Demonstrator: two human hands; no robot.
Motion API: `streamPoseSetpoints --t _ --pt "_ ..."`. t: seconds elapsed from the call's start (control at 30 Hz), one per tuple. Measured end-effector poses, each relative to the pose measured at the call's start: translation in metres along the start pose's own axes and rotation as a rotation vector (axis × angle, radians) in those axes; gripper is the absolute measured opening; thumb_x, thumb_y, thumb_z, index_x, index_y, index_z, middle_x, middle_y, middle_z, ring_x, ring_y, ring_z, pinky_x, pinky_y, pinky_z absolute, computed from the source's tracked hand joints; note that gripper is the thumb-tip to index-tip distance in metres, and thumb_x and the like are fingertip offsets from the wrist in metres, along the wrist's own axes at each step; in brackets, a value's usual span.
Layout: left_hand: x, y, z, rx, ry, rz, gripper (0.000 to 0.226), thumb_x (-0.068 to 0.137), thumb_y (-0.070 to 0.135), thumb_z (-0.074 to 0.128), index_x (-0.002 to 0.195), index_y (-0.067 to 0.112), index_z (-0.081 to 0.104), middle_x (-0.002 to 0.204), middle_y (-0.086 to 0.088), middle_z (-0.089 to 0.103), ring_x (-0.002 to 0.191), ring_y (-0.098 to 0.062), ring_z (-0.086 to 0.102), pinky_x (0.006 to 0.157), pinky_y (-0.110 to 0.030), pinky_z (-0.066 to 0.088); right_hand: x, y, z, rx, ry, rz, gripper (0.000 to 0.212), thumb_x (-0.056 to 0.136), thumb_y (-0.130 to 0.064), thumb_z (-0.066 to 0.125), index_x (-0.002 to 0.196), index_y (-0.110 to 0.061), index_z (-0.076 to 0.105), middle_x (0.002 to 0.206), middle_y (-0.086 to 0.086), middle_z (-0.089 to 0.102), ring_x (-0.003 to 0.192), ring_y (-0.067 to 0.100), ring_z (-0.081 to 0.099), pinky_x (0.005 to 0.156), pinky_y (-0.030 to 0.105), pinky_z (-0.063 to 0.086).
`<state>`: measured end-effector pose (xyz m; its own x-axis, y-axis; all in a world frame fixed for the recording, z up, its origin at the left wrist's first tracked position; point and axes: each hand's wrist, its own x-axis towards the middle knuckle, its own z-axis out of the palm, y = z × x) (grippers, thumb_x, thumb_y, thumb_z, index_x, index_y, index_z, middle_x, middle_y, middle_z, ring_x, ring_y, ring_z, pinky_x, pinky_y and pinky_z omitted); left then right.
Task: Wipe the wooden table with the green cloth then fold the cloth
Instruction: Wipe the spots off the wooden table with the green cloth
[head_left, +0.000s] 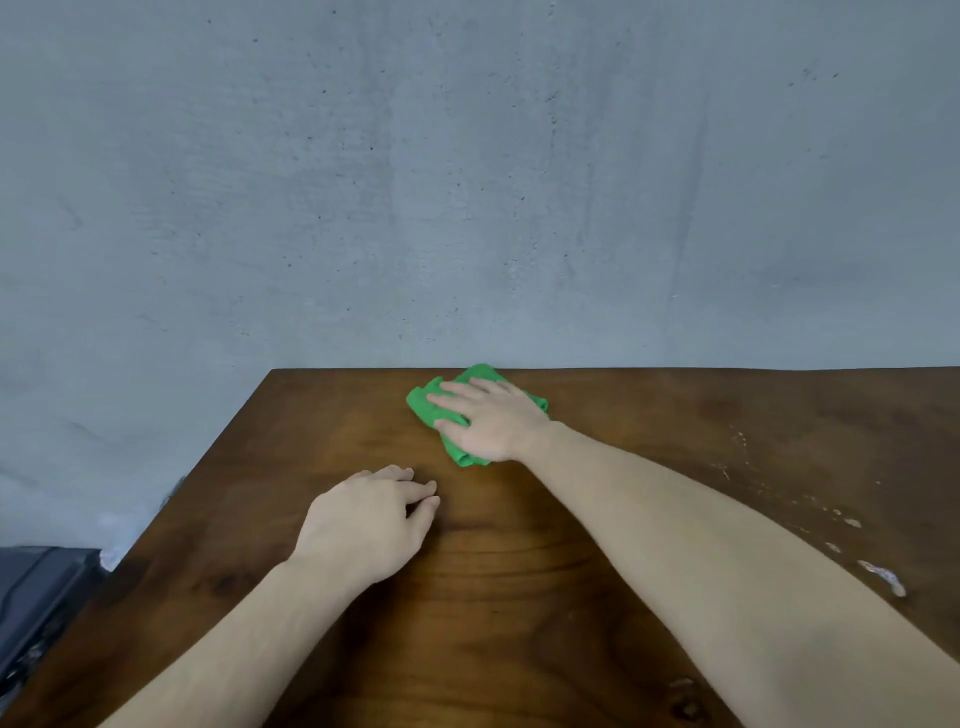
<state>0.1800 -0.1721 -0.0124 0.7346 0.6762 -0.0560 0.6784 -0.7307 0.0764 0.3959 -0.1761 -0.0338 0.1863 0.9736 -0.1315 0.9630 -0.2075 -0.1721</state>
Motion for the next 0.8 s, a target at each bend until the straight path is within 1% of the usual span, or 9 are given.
streamPoseSetpoints --t 0.1,0.17,0.23,0.3,0.4,0.47,0.53,0.63,0.8 --pt "0.004 0.005 -0.005 0.017 -0.019 0.001 0.044 0.096 0.060 0.032 0.128 0.045 0.059 0.139 0.020 0.050 0.128 -0.011 0.048 0.102 -0.029 0.045 -0.025 0.056 -0.008 0.011 0.049 0.158 0.060 0.102 -0.064 0.014 0.160 -0.046 0.013 0.169 -0.016 0.006 0.156 0.020 0.008 0.125 0.046 0.005" --pt "0.006 0.007 -0.007 0.002 -0.008 0.006 0.044 0.096 0.060 0.034 0.124 0.041 0.062 0.132 0.019 0.054 0.117 -0.009 0.053 0.091 -0.026 0.050 -0.053 0.096 -0.011 0.044 0.085 0.271 0.059 0.103 -0.063 0.017 0.159 -0.046 0.016 0.169 -0.016 0.008 0.156 0.019 0.010 0.124 0.043 0.005" --pt "0.006 0.012 -0.007 -0.006 0.017 0.020 0.043 0.096 0.059 0.035 0.125 0.040 0.060 0.132 0.019 0.052 0.116 -0.008 0.053 0.086 -0.023 0.051 -0.087 0.134 -0.010 0.064 0.120 0.406 0.058 0.103 -0.062 0.020 0.159 -0.046 0.018 0.169 -0.016 0.011 0.155 0.018 0.011 0.125 0.042 0.006" --pt "0.005 0.021 -0.004 -0.003 0.035 0.057 0.043 0.096 0.058 0.036 0.132 0.041 0.053 0.139 0.020 0.047 0.124 -0.010 0.049 0.089 -0.025 0.051 -0.125 0.167 -0.009 0.093 0.155 0.549 0.059 0.102 -0.062 0.022 0.159 -0.046 0.019 0.169 -0.016 0.012 0.155 0.019 0.013 0.125 0.042 0.008" --pt "0.000 0.038 0.001 -0.022 0.019 0.103 0.047 0.097 0.058 0.034 0.139 0.042 0.046 0.147 0.018 0.041 0.131 -0.012 0.044 0.099 -0.030 0.047 -0.177 0.202 -0.007 0.124 0.186 0.732 0.060 0.102 -0.062 0.022 0.159 -0.045 0.018 0.169 -0.016 0.011 0.155 0.021 0.014 0.126 0.043 0.010" --pt "-0.008 0.044 0.006 -0.002 0.017 0.131 0.049 0.097 0.058 0.033 0.141 0.042 0.044 0.150 0.017 0.038 0.135 -0.012 0.039 0.105 -0.034 0.042 -0.195 0.208 -0.004 0.138 0.195 0.823 0.061 0.101 -0.062 0.021 0.160 -0.044 0.017 0.169 -0.015 0.010 0.156 0.023 0.012 0.126 0.045 0.009" --pt "-0.019 0.045 0.009 0.003 0.020 0.150 0.050 0.097 0.057 0.032 0.143 0.042 0.042 0.152 0.017 0.036 0.139 -0.012 0.035 0.109 -0.037 0.037 -0.196 0.197 -0.001 0.154 0.192 0.881 0.062 0.102 -0.058 0.022 0.161 -0.041 0.015 0.170 -0.013 0.007 0.156 0.028 0.008 0.126 0.049 0.006" --pt "-0.036 0.040 0.012 0.009 0.044 0.149 0.050 0.097 0.056 0.032 0.145 0.043 0.038 0.154 0.018 0.033 0.141 -0.010 0.030 0.111 -0.037 0.033 -0.171 0.159 0.001 0.147 0.181 0.848 0.061 0.103 -0.052 0.022 0.162 -0.039 0.012 0.170 -0.012 0.003 0.157 0.032 0.004 0.125 0.054 0.003" --pt "-0.058 0.022 0.019 0.008 0.090 0.125 0.050 0.097 0.056 0.031 0.144 0.043 0.039 0.152 0.018 0.035 0.139 -0.009 0.032 0.107 -0.033 0.037 -0.106 0.048 0.010 0.071 0.076 0.483 0.057 0.105 -0.052 0.016 0.160 -0.044 0.006 0.169 -0.016 0.000 0.157 0.029 0.000 0.125 0.055 -0.001"
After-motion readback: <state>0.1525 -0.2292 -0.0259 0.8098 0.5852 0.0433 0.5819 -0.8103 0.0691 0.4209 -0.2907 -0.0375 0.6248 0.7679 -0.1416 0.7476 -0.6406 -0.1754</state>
